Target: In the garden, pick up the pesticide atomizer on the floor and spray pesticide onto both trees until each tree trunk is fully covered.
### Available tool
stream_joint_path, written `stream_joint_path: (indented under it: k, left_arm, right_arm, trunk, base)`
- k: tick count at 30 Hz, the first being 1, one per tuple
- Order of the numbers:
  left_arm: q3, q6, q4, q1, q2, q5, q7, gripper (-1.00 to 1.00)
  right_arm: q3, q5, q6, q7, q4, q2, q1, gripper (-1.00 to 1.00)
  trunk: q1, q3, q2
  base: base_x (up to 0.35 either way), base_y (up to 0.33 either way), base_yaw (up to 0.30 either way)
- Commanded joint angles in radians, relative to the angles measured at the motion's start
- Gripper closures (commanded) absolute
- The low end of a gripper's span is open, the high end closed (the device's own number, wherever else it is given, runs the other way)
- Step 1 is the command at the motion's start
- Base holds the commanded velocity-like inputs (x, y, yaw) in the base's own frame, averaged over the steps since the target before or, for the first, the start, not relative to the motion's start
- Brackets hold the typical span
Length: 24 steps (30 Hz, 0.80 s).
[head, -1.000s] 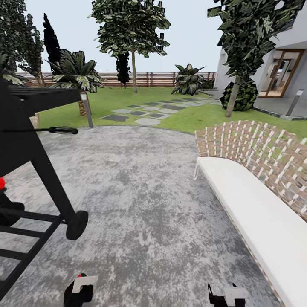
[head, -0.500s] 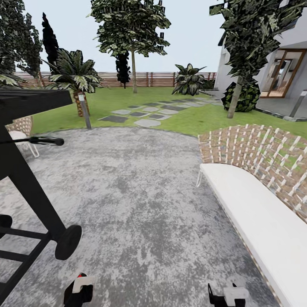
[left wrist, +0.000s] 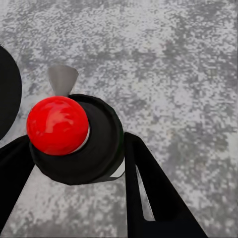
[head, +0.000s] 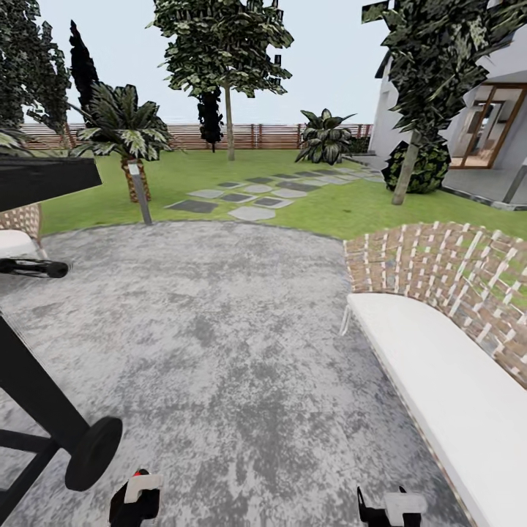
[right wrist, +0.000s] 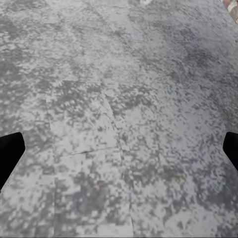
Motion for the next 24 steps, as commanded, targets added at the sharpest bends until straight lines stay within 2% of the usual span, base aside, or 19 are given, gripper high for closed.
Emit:
stream_joint_path:
  k: [1,24]
  left_arm:
    - [0.0,0.0,0.0,0.0,0.0,0.0,0.0,1.0]
    - [0.0,0.0,0.0,0.0,0.0,0.0,0.0,1.0]
  right_arm:
    - [0.0,0.0,0.0,0.0,0.0,0.0,0.0,-1.0]
    - [0.002,0.0,0.0,0.0,0.0,0.0,0.0,-1.0]
  trunk:
    - [0.0,0.0,0.0]
    - [0.0,0.0,0.0]
  base:
    - [0.34,-0.001,0.0]
    - [0.34,0.0,0.0]
